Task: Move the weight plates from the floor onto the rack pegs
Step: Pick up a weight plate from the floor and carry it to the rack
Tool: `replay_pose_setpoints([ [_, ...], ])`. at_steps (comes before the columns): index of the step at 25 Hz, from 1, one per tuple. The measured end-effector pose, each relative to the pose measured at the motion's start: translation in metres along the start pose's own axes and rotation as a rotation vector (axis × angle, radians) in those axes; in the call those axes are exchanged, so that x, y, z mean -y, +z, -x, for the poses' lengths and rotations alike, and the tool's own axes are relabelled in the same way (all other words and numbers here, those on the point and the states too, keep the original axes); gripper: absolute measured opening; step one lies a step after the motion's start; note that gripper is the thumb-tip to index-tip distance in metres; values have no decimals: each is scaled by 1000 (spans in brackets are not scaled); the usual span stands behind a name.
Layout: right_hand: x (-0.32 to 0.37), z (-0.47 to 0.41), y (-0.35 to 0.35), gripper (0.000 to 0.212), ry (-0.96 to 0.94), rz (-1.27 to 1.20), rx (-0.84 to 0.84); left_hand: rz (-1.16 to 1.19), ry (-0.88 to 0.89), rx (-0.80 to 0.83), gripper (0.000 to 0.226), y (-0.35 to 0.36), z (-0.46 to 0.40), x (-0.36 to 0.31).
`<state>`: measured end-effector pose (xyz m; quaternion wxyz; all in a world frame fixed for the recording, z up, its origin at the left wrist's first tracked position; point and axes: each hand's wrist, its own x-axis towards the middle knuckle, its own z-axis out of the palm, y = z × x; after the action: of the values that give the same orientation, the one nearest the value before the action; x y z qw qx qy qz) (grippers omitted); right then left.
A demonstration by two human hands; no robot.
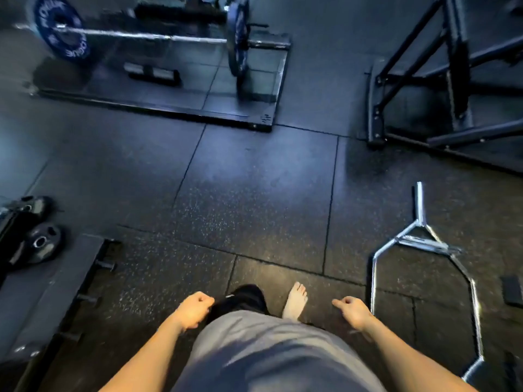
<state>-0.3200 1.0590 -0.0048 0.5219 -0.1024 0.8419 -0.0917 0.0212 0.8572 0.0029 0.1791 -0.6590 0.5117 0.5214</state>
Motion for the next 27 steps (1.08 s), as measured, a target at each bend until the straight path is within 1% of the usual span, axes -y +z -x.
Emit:
replay_pose_setpoints([
  [1,34,-14,-22,37,-18,19,-6,33,-17,-35,26,-7,-8,-14],
  [2,65,-28,-39,36,-27,41,-4,86,-50,-32,26,-13,-6,-29],
  [4,125,-58,-66,35,-68,91,0,161,-121,-13,18,-28,-17,-49],
  [5,154,-72,-75,35,-89,125,-2,226,-146,-26,17,-36,-37,-64],
  [6,188,-86,-81,32,-114,173,-5,284,-128,-107,21,-43,-63,-82],
  [7,220,-99,-85,29,-122,204,3,122,-73,-91,31,-53,-105,-87],
  [8,252,-113,-86,26,-134,213,13,67,40,-145,46,-51,-171,-100],
  [9,286,-128,-88,25,-153,237,23,179,70,-169,59,-64,-226,-116],
  [10,318,-139,-87,24,-160,275,31,290,9,-133,65,-87,-253,-125],
  [11,353,-146,-85,25,-174,315,42,310,7,-24,54,-115,-250,-126],
  [12,387,-151,-82,27,-185,350,65,291,-118,9,41,-157,-224,-130],
  [13,420,-157,-78,29,-199,382,90,391,-181,-48,30,-177,-190,-140],
  [14,461,-164,-73,29,-223,416,104,465,-240,-120,25,-211,-163,-148],
  [15,504,-169,-66,29,-266,449,105,539,-229,-84,23,-236,-168,-160],
  [16,544,-172,-58,29,-307,468,110,577,-221,-86,22,-259,-188,-181],
  [17,582,-176,-49,28,-343,502,128,568,-175,-98,21,-285,-199,-189],
  [18,618,-182,-37,29,-366,533,155,583,-171,-119,21,-311,-211,-199],
  [19,654,-189,-26,31,-389,571,176,625,-207,-171,21,-329,-230,-200],
  [21,718,-207,-3,34,-409,638,208,680,-247,-181,21,-363,-246,-200],
  [23,789,-227,25,32,-427,754,240,757,-295,-214,20,-394,-262,-198],
  [24,828,-235,39,32,-443,799,254,802,-306,-203,18,-407,-271,-198],
  [26,902,-242,68,31,-463,873,304,835,-290,-218,26,-432,-278,-197],
  [27,936,-246,86,31,-474,891,327,862,-327,-236,29,-450,-277,-200],
])
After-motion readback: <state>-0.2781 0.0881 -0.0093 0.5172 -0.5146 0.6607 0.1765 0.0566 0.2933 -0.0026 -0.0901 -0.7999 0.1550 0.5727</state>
